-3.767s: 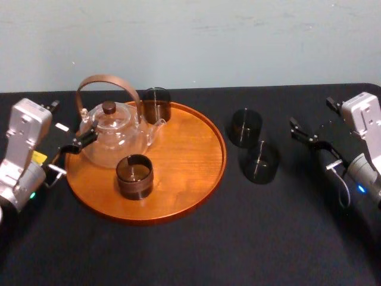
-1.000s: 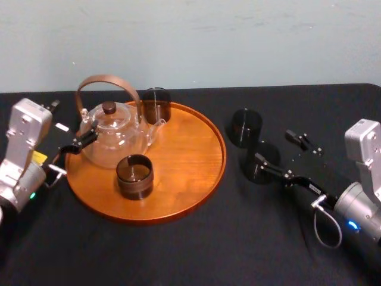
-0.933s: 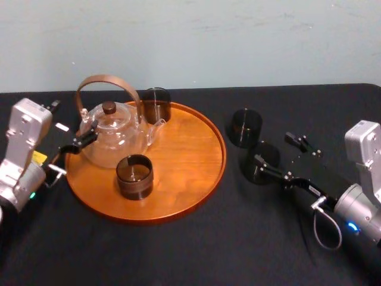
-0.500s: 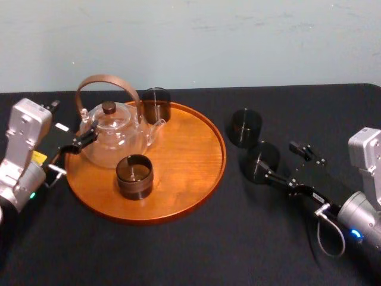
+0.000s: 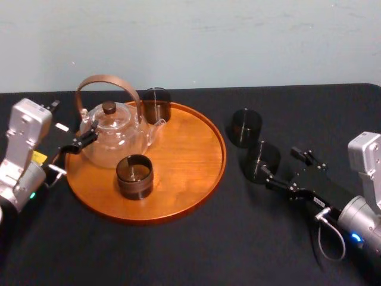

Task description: Pick up the glass from the table and place it on the tray.

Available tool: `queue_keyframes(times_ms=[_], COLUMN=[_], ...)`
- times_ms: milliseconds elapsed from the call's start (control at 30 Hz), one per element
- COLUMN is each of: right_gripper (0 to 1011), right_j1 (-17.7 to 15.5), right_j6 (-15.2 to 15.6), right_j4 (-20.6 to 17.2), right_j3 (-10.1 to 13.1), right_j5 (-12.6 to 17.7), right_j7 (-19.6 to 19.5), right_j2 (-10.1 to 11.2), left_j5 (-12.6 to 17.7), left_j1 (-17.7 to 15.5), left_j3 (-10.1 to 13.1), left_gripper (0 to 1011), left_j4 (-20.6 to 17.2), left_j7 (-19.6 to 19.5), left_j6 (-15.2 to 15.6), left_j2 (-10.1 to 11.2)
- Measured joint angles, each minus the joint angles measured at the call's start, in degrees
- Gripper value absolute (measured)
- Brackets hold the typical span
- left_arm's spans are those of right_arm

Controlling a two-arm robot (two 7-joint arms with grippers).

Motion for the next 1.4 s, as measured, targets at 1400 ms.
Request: queue_keyframes(times_ms=[1400], right_gripper=[1002], right_j1=[9.6], right_j6=[5.3], right_j4=[13.4], right_j3=[0.9], right_j5=[-2.7], right_j7=[6.7], right_j2=[-7.5], left_j5=[0.0], left_j1=[0.0], left_j3=[0.0], left_gripper=[1001], left_j4=[0.0], left_j7=[0.0], left_j6=[0.0], left_j2=[0.0])
